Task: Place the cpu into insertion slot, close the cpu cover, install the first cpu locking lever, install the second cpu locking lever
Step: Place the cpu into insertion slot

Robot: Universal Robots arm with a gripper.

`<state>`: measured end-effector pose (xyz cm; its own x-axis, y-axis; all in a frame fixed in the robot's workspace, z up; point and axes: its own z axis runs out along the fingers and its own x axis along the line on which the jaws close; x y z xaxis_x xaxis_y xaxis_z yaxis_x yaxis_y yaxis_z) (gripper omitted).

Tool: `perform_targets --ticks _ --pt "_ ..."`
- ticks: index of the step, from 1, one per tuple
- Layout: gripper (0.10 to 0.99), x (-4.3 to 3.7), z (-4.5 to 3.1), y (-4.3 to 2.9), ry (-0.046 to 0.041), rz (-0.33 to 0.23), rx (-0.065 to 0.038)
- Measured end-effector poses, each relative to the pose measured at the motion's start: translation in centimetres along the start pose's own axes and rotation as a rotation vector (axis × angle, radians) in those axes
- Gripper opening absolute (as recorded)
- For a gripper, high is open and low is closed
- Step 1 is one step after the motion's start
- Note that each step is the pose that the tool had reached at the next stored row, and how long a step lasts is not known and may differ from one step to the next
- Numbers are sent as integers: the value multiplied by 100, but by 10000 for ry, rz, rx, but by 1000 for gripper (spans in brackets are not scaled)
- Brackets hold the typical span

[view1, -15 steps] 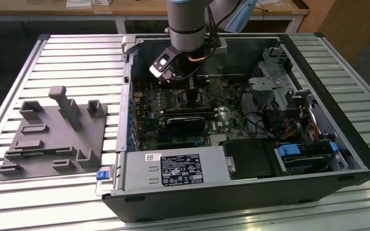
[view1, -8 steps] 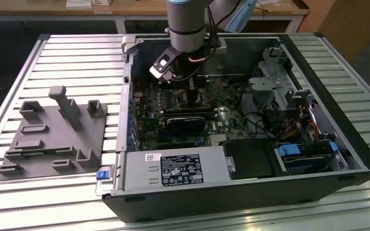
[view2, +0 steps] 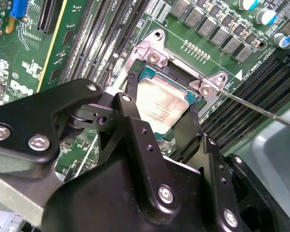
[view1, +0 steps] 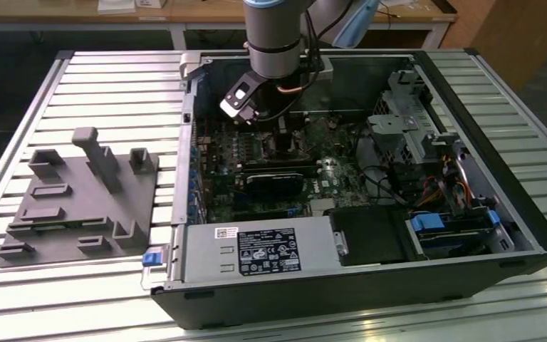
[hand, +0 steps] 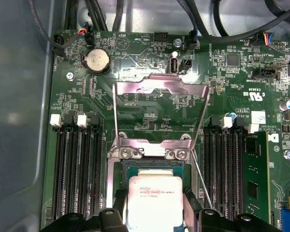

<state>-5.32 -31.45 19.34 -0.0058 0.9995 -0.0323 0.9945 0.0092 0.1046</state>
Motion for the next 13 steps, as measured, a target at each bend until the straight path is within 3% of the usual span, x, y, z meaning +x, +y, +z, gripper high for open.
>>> perform_targets --ticks 13 --pt "541 1 -11 1 5 -25 -3"
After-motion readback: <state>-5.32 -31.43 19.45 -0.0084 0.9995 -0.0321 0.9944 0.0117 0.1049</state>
